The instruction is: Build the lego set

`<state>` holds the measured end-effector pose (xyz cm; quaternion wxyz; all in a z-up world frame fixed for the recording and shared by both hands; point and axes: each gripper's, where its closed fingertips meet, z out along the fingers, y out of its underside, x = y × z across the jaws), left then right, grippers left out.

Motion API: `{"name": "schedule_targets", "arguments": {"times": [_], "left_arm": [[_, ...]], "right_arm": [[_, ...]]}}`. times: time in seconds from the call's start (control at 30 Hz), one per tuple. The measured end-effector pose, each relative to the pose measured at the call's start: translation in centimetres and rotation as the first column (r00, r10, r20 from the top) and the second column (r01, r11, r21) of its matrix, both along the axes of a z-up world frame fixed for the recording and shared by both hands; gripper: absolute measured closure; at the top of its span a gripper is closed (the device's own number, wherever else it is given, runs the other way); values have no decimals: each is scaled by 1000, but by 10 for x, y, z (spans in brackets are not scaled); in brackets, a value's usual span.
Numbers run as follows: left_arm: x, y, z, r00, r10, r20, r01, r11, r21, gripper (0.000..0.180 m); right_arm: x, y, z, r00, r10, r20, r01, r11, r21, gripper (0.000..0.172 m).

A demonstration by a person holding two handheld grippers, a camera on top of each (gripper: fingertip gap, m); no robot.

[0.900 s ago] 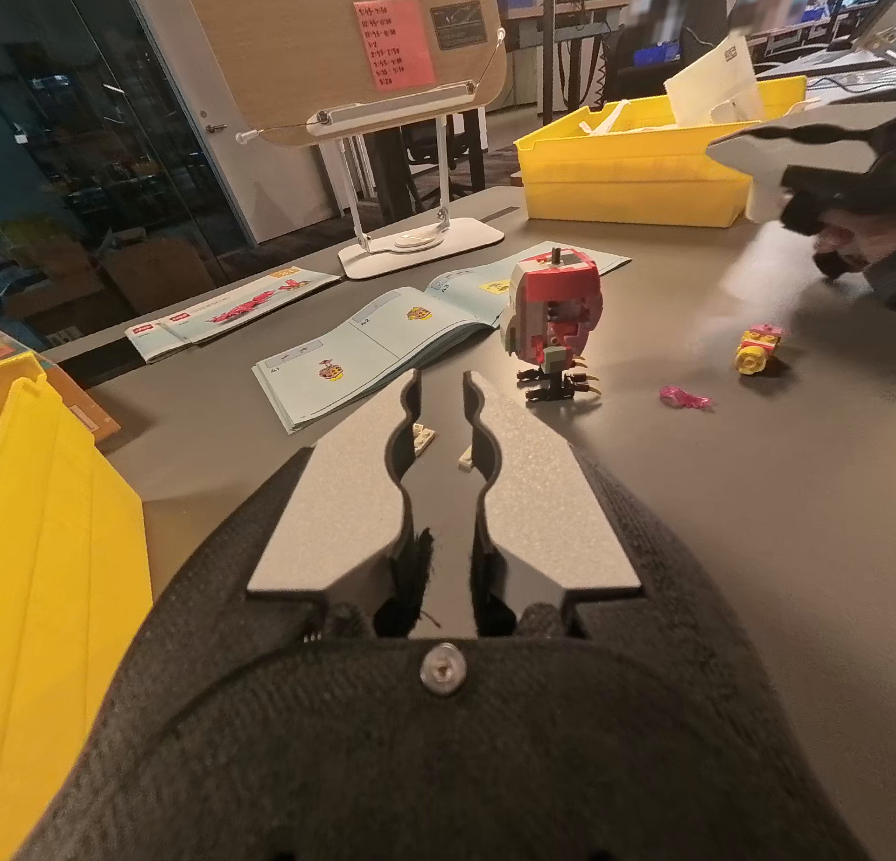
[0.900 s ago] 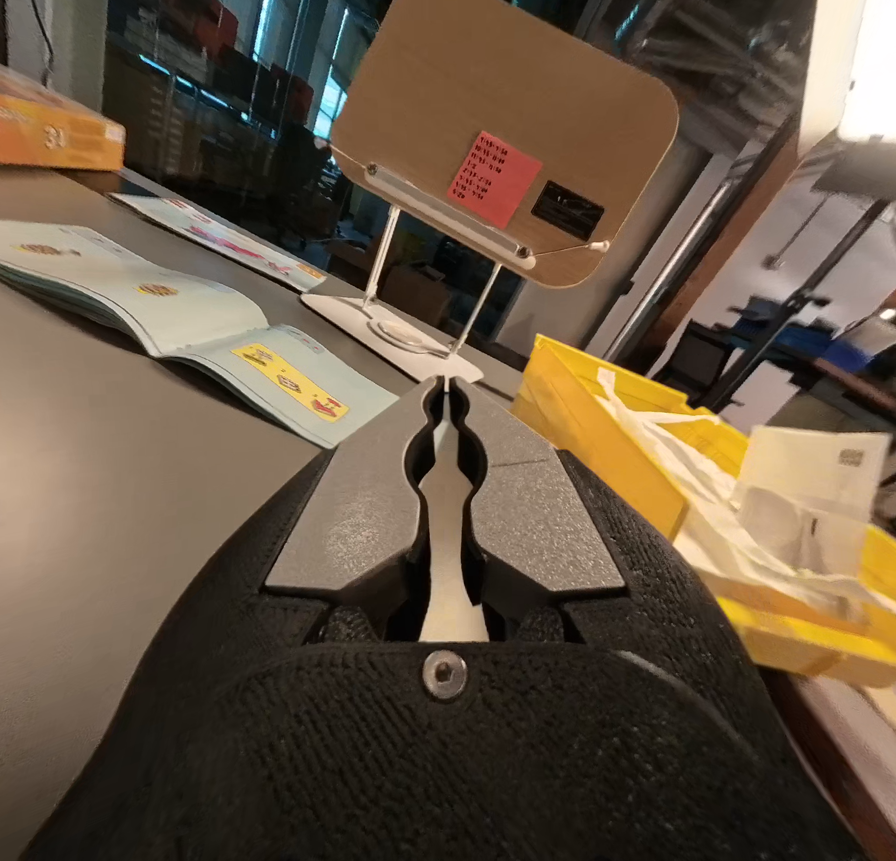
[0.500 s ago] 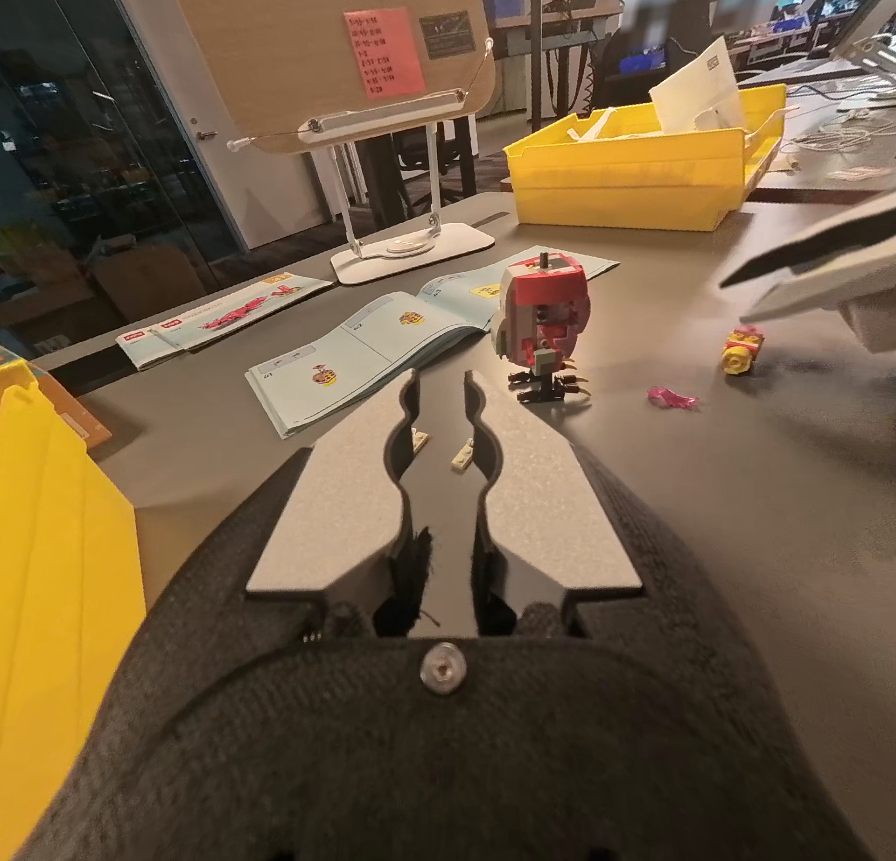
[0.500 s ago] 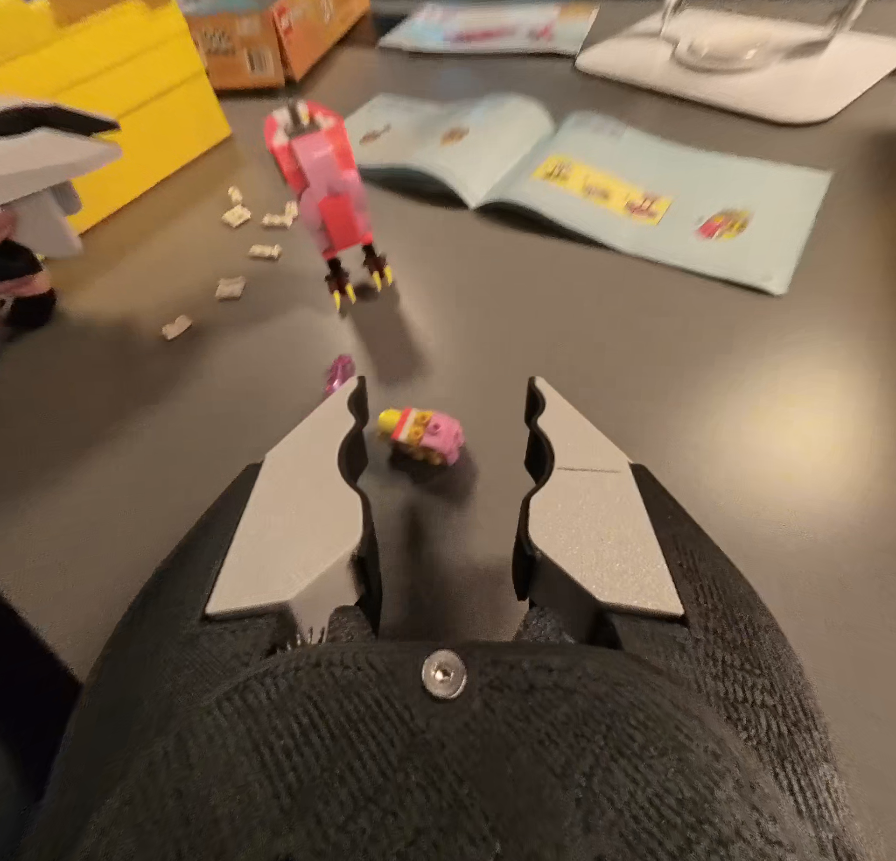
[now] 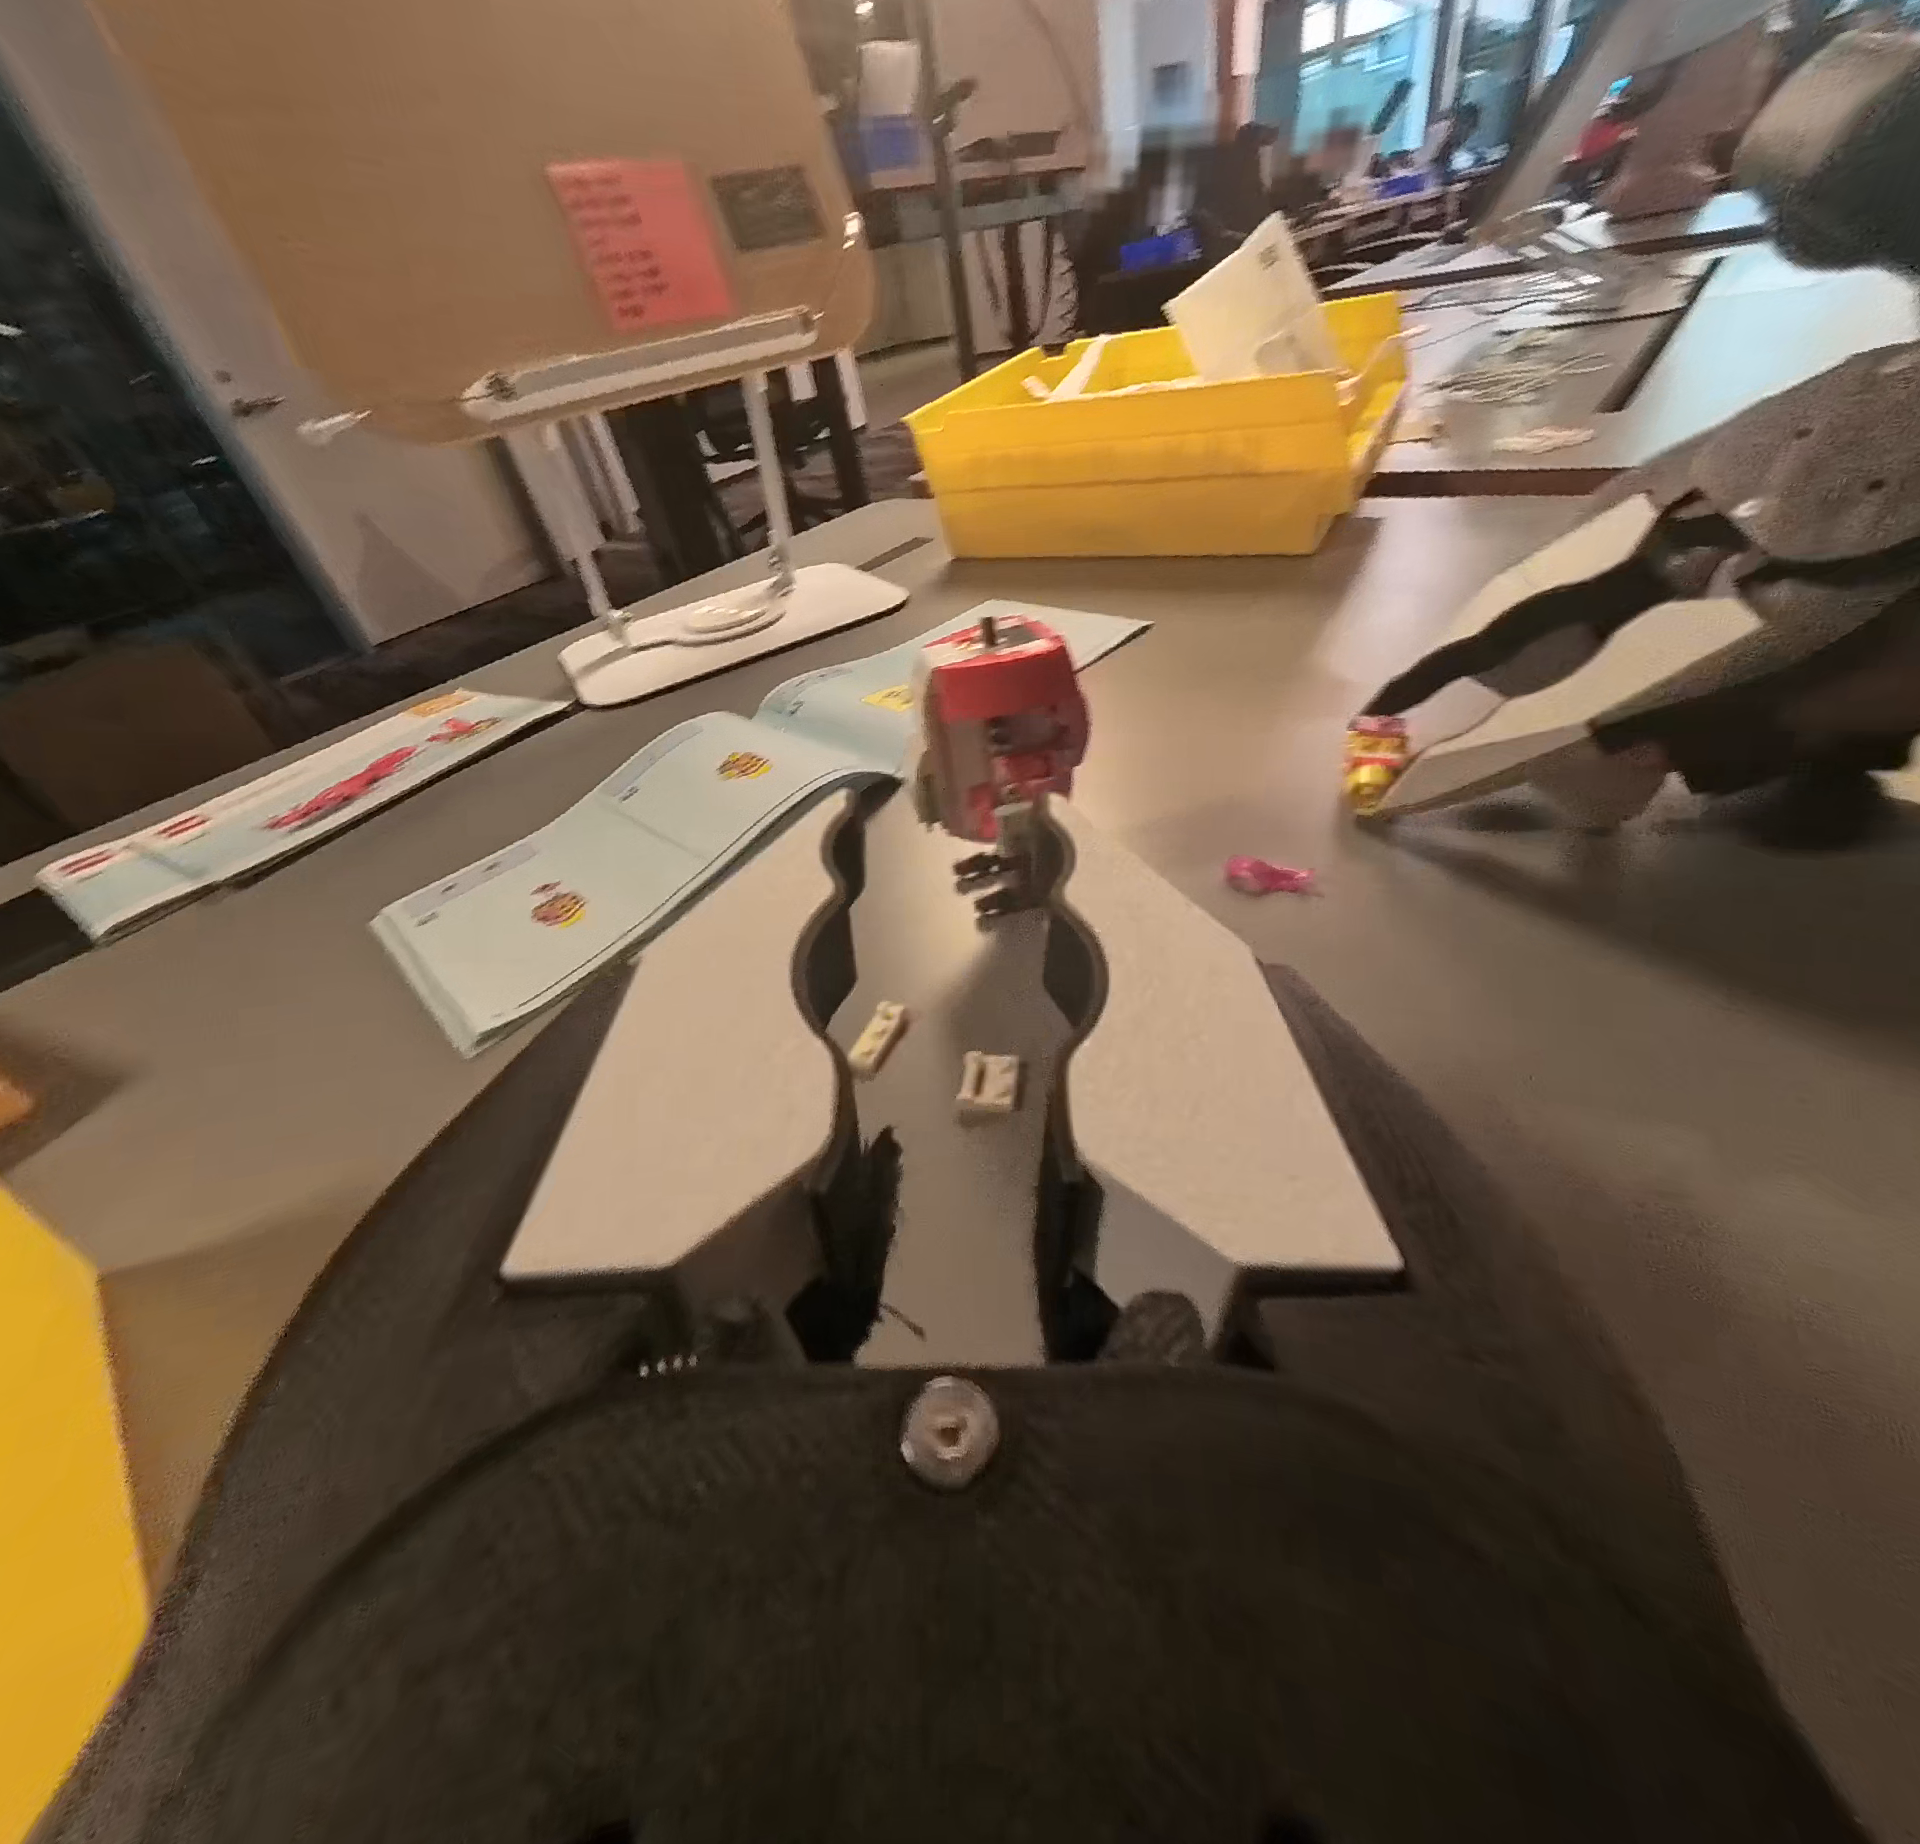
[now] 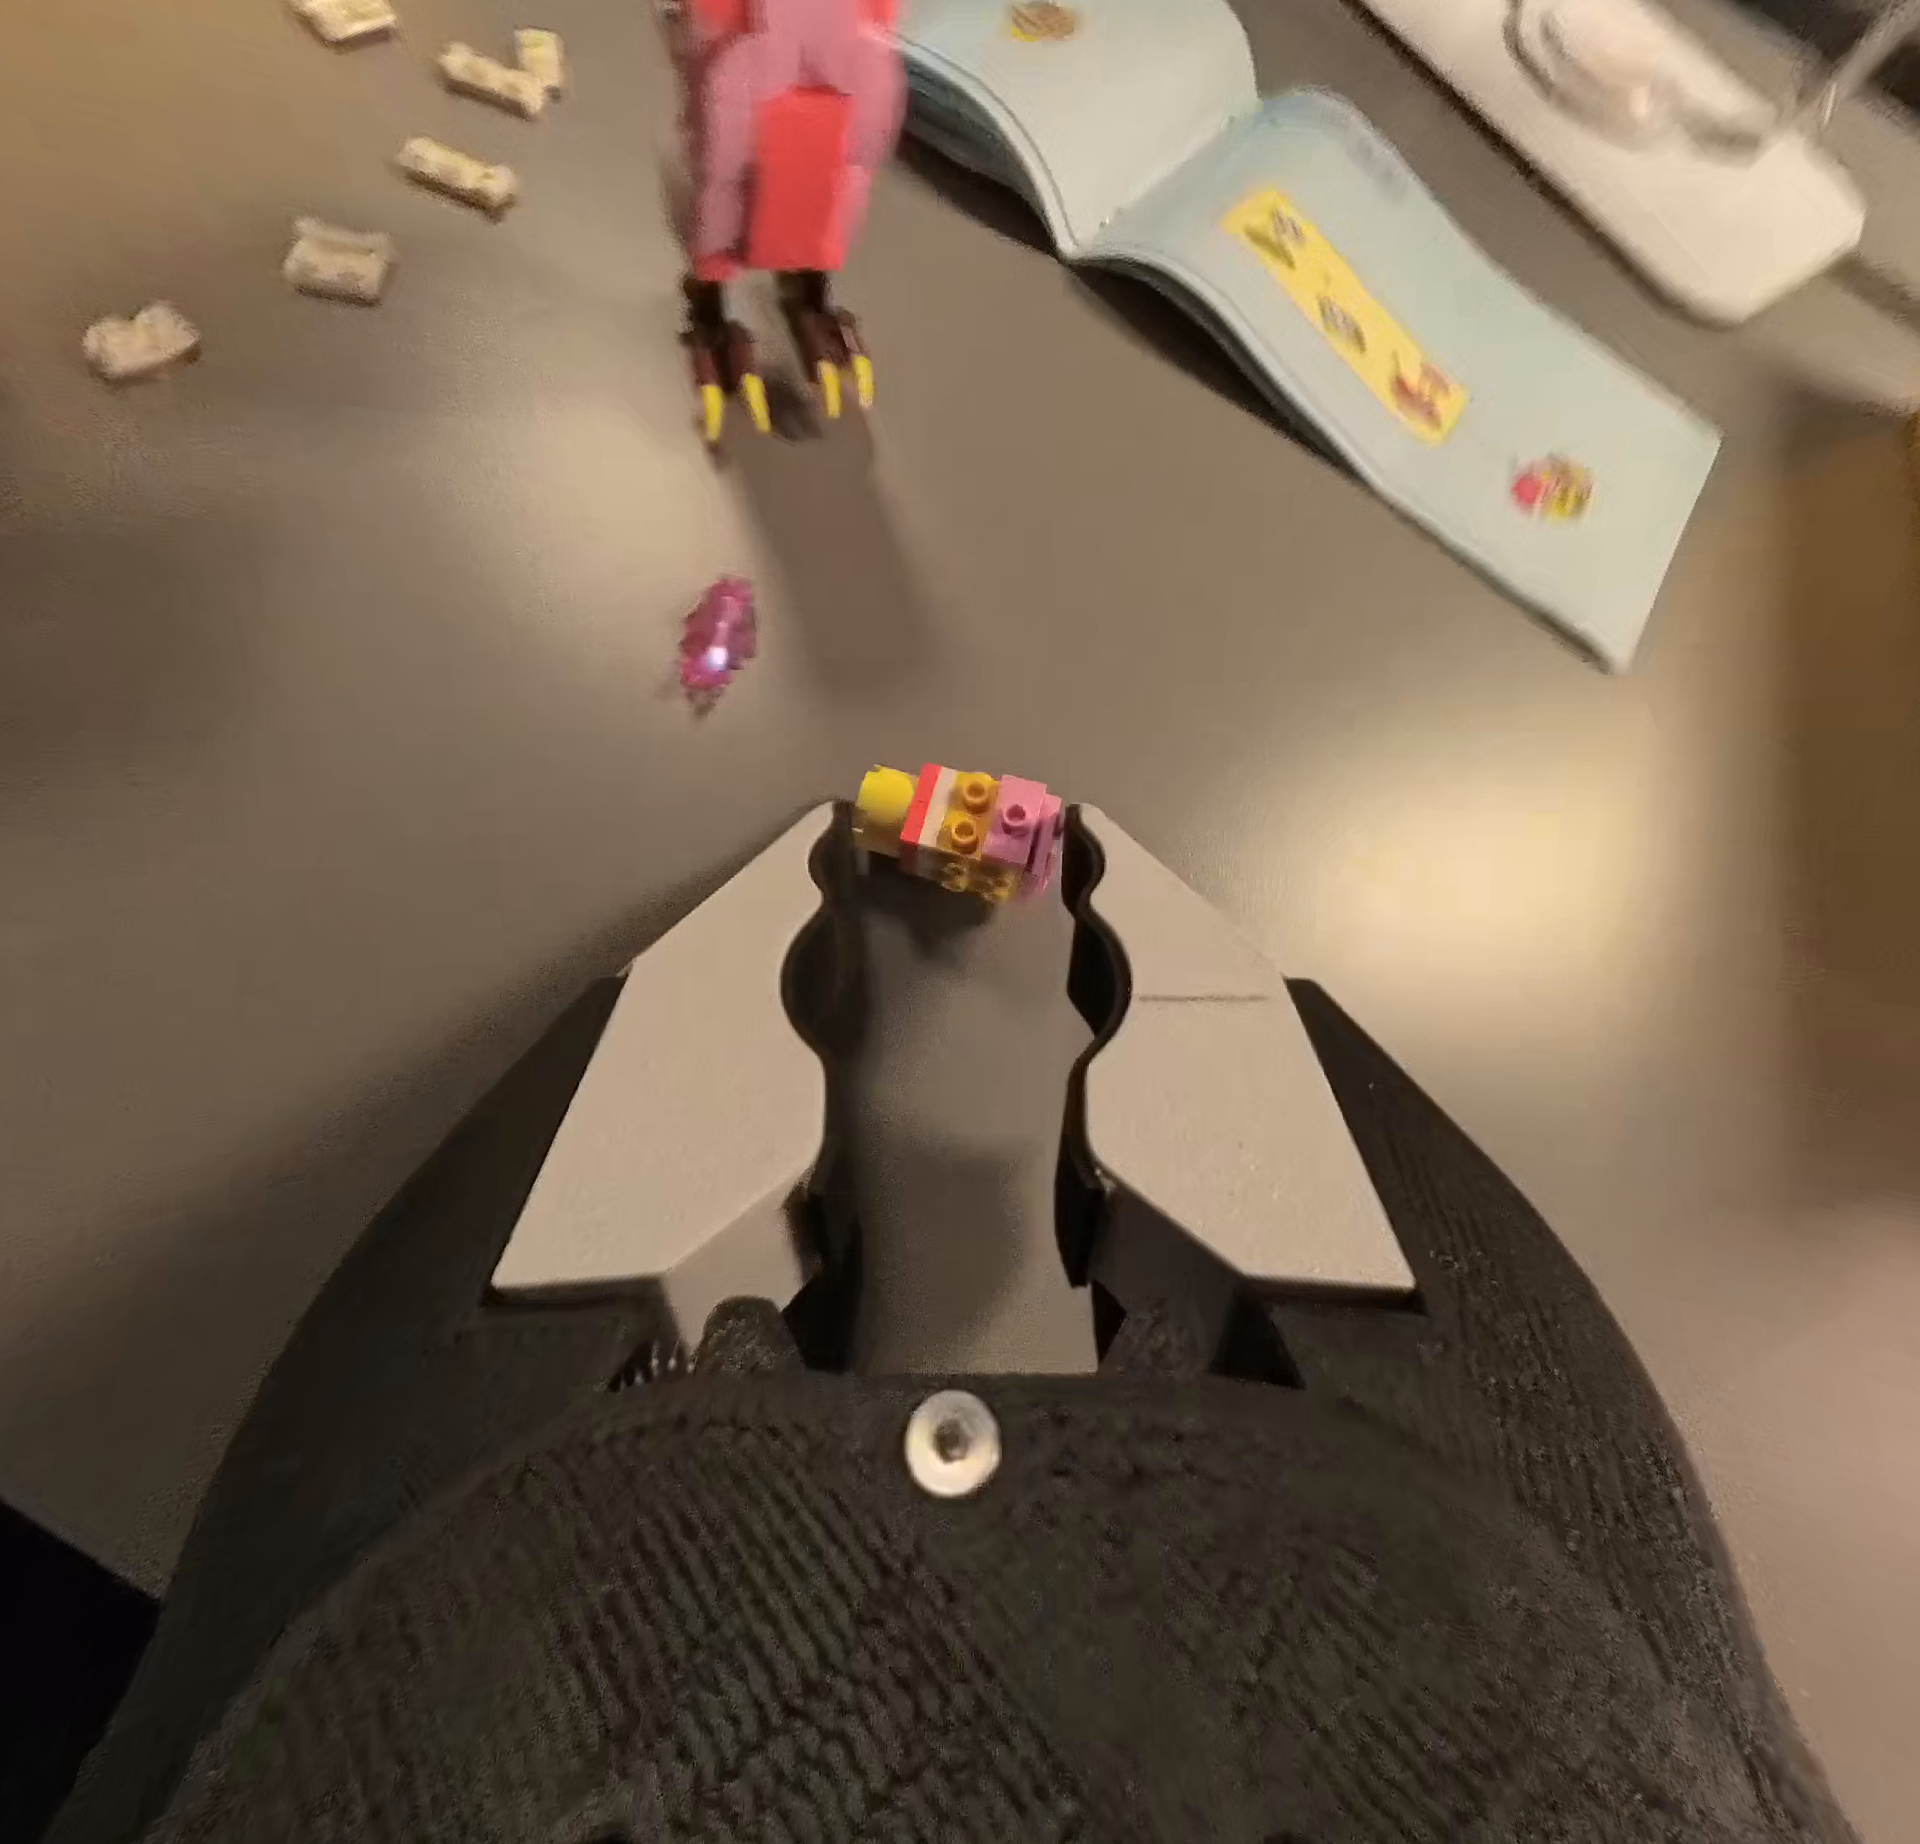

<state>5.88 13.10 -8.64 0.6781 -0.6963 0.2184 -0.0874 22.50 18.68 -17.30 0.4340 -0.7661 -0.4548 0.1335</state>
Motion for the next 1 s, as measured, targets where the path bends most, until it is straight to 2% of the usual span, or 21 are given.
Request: {"name": "schedule_targets", "arguments": {"times": [0.07,0.13,0.23,0.3,0.37,0.47,0.53,0.73,1.0], "left_arm": [[12,-4,0,998,-65,1,65,998,3,149],[26,-10,2,988,-151,26,151,989,5,148],[48,-23,12,948,-297,115,295,955,35,147],[55,-26,12,932,-332,148,333,943,23,147],[59,-26,8,928,-343,145,347,938,-2,144],[60,-24,3,936,-330,122,335,942,-25,144],[61,-23,-1,943,-319,89,324,945,-38,144],[59,-11,-18,975,-179,-135,172,983,-56,148],[65,-3,-30,961,-126,-247,110,991,-77,154]], "right_arm": [[-8,-5,9,995,78,54,-86,983,164,133],[-22,-14,25,979,164,118,-196,905,377,133],[-48,-36,52,939,256,229,-343,659,669,133],[-62,-48,61,914,270,302,-401,502,766,133],[-77,-59,65,896,316,313,-428,422,799,133],[-94,-68,69,884,386,262,-417,404,814,133],[-100,-65,68,890,376,256,-408,409,817,133],[-112,-60,62,901,332,278,-401,397,826,133],[-123,-67,66,909,318,271,-383,373,845,133]]}}
